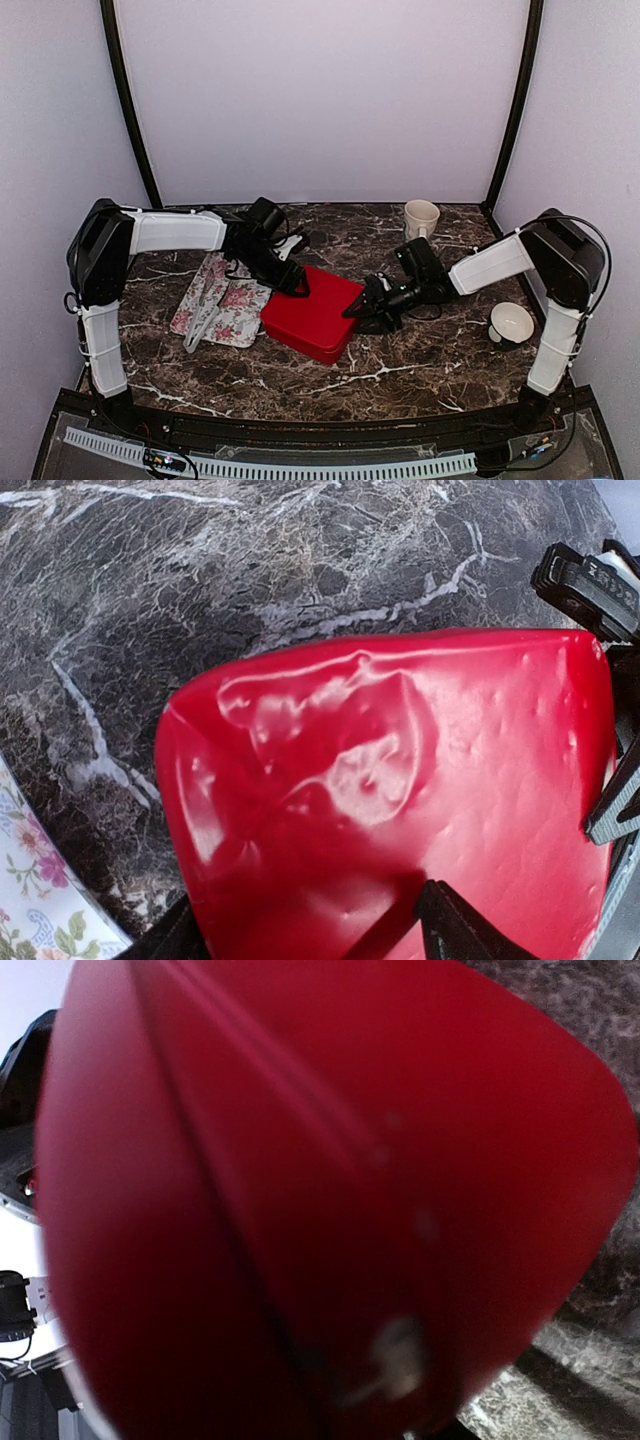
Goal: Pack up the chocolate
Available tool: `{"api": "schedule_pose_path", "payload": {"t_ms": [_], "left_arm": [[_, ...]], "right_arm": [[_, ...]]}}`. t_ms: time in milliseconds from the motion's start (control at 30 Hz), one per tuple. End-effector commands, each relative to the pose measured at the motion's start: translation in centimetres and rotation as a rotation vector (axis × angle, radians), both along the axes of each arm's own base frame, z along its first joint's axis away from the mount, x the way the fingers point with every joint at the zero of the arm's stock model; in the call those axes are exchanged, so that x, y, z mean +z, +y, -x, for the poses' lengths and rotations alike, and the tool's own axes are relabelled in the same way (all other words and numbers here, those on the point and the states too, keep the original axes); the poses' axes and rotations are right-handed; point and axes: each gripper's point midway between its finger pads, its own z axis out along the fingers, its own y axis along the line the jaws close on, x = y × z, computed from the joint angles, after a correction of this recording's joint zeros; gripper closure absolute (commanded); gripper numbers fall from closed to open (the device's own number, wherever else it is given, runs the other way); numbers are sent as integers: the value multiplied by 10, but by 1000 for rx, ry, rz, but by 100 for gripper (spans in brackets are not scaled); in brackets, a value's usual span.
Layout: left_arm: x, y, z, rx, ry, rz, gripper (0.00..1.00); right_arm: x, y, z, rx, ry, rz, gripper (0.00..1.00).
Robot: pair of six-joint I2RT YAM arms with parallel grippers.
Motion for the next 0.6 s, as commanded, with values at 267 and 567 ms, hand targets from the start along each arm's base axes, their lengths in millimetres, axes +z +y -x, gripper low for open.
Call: {"api": "schedule_pose_path", "payload": {"t_ms": [267,567], "left_arm": [[9,-4,30,-18,62,-11,18],[76,26,3,110,-110,41,17]], "right_arm": [[-38,-14,9,25,-47,115,65],[-45,-19,11,17,-35,141,67]]}}
